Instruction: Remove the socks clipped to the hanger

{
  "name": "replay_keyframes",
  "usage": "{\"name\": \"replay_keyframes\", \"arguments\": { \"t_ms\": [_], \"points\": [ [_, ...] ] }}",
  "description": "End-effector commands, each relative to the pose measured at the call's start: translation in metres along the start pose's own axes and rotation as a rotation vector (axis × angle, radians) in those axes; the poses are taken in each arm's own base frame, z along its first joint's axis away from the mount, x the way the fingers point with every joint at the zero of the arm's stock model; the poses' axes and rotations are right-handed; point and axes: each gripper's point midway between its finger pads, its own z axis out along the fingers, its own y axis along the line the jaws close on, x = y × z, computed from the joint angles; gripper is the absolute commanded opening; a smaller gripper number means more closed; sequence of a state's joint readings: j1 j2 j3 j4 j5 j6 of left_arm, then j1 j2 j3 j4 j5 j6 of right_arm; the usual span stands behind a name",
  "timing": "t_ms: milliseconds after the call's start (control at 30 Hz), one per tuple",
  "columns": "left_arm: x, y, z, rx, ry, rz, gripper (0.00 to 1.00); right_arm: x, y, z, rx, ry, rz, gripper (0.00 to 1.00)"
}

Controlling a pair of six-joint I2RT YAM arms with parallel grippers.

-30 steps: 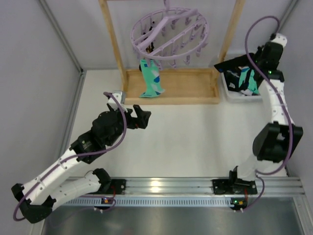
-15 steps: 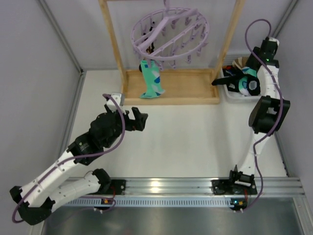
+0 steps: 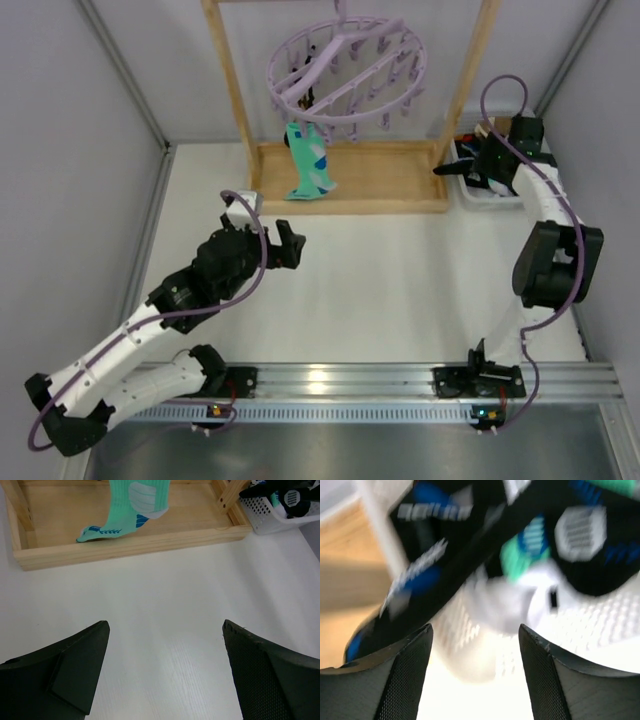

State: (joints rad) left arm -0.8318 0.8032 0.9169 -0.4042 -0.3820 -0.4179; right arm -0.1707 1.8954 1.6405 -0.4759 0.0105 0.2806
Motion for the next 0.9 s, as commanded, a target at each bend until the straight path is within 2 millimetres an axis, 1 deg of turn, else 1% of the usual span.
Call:
{"name": "replay_keyframes", "arguments": {
  "t_ms": [0, 33, 67, 133, 167, 200, 233, 267, 333, 400, 433, 467, 533, 567, 600, 633, 667, 733, 800, 867],
  "points": [
    [0.009, 0.002, 0.004, -0.004, 0.019, -0.009, 0.98, -0.032, 0.039, -0.071, -0.092, -0.214, 0.014, 0.69],
    [0.013, 0.001, 0.005, 0.002, 0.032, -0.006, 0.99, -0.033, 0.042, -0.077, -0.104, -0.239, 0.025, 0.70],
    [0.016, 0.002, 0.005, 0.003, 0.038, -0.004, 0.99, -0.026, 0.043, -0.086, -0.108, -0.244, 0.025, 0.70],
    [0.020, 0.001, 0.006, 0.010, 0.049, -0.010, 0.99, -0.022, 0.044, -0.091, -0.120, -0.248, 0.045, 0.71],
    [0.025, 0.002, 0.006, 0.007, 0.057, -0.016, 0.98, -0.014, 0.046, -0.090, -0.133, -0.240, 0.047, 0.72],
    [0.026, 0.002, 0.007, 0.008, 0.059, -0.017, 0.98, -0.010, 0.048, -0.087, -0.145, -0.227, 0.057, 0.72],
    [0.028, 0.002, 0.008, 0.006, 0.063, -0.020, 0.99, 0.000, 0.049, -0.080, -0.160, -0.208, 0.083, 0.73],
    [0.031, 0.002, 0.009, 0.006, 0.071, -0.022, 0.99, 0.001, 0.056, -0.076, -0.195, -0.204, 0.093, 0.74],
    [0.034, 0.002, 0.010, 0.008, 0.082, -0.016, 0.98, 0.004, 0.058, -0.069, -0.203, -0.191, 0.130, 0.74],
    [0.036, 0.001, 0.009, 0.016, 0.089, -0.013, 0.98, 0.002, 0.061, -0.062, -0.219, -0.196, 0.152, 0.74],
    [0.034, 0.001, 0.008, 0.019, 0.083, -0.016, 0.98, -0.003, 0.064, -0.062, -0.235, -0.205, 0.164, 0.74],
    [0.035, 0.002, 0.007, 0.018, 0.080, -0.015, 0.99, -0.003, 0.065, -0.056, -0.236, -0.199, 0.168, 0.73],
    [0.036, 0.003, 0.006, 0.016, 0.079, -0.013, 0.99, -0.011, 0.071, -0.052, -0.255, -0.212, 0.175, 0.72],
    [0.036, 0.004, 0.005, 0.018, 0.078, -0.012, 0.99, -0.008, 0.071, -0.042, -0.250, -0.196, 0.175, 0.71],
    [0.039, 0.005, 0.006, 0.017, 0.084, -0.010, 0.98, -0.006, 0.071, -0.037, -0.246, -0.182, 0.178, 0.71],
    [0.040, 0.005, 0.005, 0.018, 0.085, -0.012, 0.99, -0.010, 0.072, -0.034, -0.245, -0.182, 0.180, 0.71],
    [0.041, 0.005, 0.005, 0.017, 0.086, -0.016, 0.99, -0.002, 0.070, -0.022, -0.233, -0.156, 0.182, 0.71],
    [0.045, 0.006, 0.006, 0.015, 0.094, -0.017, 0.98, 0.003, 0.069, -0.009, -0.222, -0.138, 0.189, 0.70],
    [0.048, 0.006, 0.006, 0.017, 0.102, -0.015, 0.99, 0.003, 0.068, -0.005, -0.219, -0.144, 0.196, 0.69],
    [0.050, 0.006, 0.006, 0.018, 0.110, -0.014, 0.98, 0.000, 0.067, 0.000, -0.217, -0.155, 0.200, 0.65]
  ]
}}
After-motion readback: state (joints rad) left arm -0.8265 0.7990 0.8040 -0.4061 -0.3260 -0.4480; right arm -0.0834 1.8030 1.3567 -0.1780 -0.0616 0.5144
